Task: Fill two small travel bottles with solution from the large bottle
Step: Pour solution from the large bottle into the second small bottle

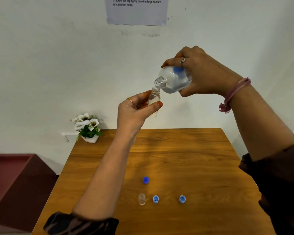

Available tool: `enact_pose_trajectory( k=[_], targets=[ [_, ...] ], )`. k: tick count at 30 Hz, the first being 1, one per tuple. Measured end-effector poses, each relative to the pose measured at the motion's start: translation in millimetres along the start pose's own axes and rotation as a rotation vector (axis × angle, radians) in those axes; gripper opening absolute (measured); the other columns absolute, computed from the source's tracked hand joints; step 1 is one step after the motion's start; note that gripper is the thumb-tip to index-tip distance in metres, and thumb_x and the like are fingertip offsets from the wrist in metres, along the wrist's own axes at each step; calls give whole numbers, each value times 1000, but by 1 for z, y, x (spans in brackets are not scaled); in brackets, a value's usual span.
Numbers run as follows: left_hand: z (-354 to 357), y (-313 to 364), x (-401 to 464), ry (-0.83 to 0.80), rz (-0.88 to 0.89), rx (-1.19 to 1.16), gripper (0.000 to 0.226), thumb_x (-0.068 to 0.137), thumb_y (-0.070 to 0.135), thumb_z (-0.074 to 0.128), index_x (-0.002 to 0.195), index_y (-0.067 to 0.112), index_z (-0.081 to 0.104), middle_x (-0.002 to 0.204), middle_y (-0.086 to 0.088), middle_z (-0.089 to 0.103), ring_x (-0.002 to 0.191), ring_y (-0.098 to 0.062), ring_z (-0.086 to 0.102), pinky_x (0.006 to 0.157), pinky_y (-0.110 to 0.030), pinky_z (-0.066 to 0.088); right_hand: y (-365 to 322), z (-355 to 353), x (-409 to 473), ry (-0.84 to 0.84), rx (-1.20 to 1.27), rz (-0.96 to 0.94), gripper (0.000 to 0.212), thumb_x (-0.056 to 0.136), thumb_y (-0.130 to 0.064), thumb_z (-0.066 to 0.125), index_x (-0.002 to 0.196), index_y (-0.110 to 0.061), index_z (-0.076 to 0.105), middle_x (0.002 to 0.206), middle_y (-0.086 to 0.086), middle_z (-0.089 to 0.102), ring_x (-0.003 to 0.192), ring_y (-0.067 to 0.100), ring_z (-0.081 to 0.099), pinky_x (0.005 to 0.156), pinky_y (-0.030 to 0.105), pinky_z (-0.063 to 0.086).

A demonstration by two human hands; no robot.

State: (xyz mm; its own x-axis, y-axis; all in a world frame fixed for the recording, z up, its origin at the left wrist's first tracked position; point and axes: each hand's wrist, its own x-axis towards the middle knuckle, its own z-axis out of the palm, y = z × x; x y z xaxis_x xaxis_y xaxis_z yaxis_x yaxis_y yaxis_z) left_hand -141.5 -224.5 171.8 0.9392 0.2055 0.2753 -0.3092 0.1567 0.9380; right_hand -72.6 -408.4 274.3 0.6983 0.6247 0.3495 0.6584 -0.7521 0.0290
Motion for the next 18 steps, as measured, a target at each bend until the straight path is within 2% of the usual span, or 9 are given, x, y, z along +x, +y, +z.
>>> enact_pose_trajectory(
  k=[7, 15, 18],
  targets=[
    [0, 1, -1, 4, 0, 16, 34, 69, 8, 84, 96, 26, 74, 93, 5, 77, 89, -11, 71, 72, -17, 53, 4, 6, -2, -6, 71, 21, 84, 63, -19, 83, 137, -27, 45, 124, 7, 49, 116, 26, 40, 90, 30, 36],
    [1, 0, -3, 4, -9, 22, 36, 69, 7, 84, 99, 23, 74, 93, 3, 77, 88, -10, 71, 72, -17, 53, 3, 7, -5, 1, 73, 19, 83, 62, -20, 82, 136, -28, 46, 122, 7, 50, 114, 27, 40, 89, 35, 41],
    [2, -1, -4, 4, -10, 19, 36, 68, 7, 84, 99, 23, 74, 93, 3, 77, 89, -12, 71, 73, -18, 54, 3, 6, -5, 0, 56, 21, 84, 62, -19, 83, 136, -28, 45, 124, 7, 50, 115, 26, 40, 89, 31, 37]
  ],
)
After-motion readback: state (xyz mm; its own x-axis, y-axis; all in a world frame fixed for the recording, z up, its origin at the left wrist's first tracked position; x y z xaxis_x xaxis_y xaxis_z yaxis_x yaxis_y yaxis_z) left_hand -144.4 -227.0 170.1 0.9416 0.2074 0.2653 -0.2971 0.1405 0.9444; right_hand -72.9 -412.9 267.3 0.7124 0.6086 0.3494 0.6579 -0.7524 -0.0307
